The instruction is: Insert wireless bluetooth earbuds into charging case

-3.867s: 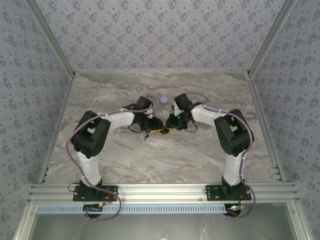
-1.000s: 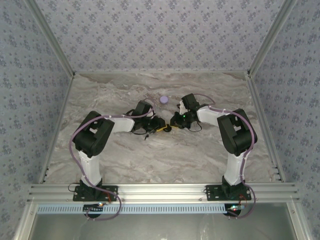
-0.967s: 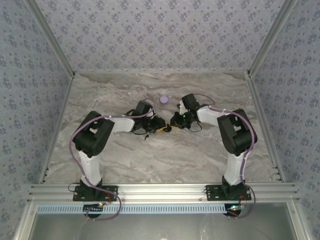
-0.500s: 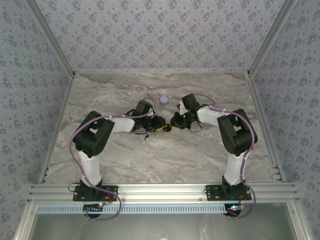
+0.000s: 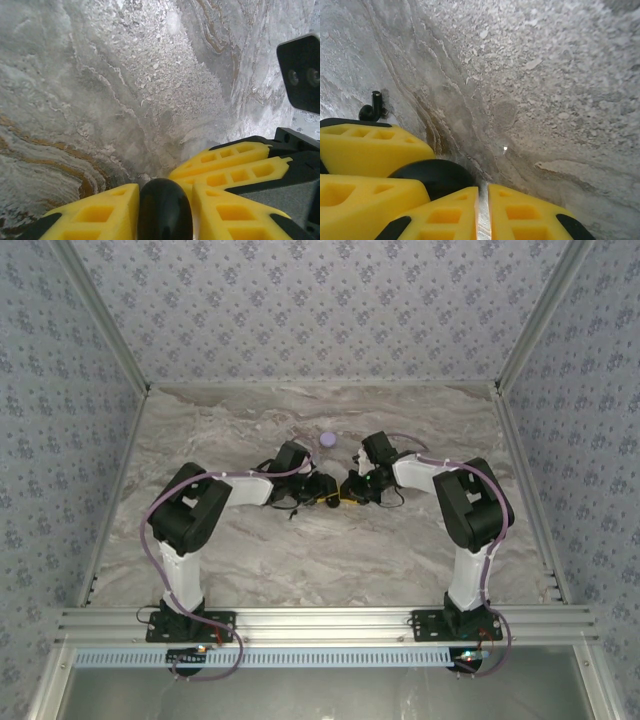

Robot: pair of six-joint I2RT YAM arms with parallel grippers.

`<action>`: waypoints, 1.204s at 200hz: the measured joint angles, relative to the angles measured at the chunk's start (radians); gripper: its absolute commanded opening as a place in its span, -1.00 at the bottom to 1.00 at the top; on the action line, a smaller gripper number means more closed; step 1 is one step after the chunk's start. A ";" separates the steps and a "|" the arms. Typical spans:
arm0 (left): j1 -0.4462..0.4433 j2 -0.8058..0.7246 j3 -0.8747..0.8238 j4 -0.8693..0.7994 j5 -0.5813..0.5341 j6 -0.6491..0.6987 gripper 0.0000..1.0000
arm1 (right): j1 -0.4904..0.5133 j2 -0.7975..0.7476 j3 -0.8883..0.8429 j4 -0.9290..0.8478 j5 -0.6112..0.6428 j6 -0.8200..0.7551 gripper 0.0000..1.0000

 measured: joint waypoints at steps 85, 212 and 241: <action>-0.002 -0.005 0.017 -0.047 -0.013 0.042 -0.62 | -0.004 -0.046 -0.019 -0.022 0.014 -0.001 -0.62; 0.035 -0.129 0.028 -0.069 0.024 0.091 -0.58 | -0.108 -0.304 -0.145 0.023 -0.053 -0.160 -0.14; 0.053 -0.210 0.046 -0.060 0.059 0.099 -0.57 | -0.127 -0.388 -0.146 0.059 -0.126 -0.218 -0.03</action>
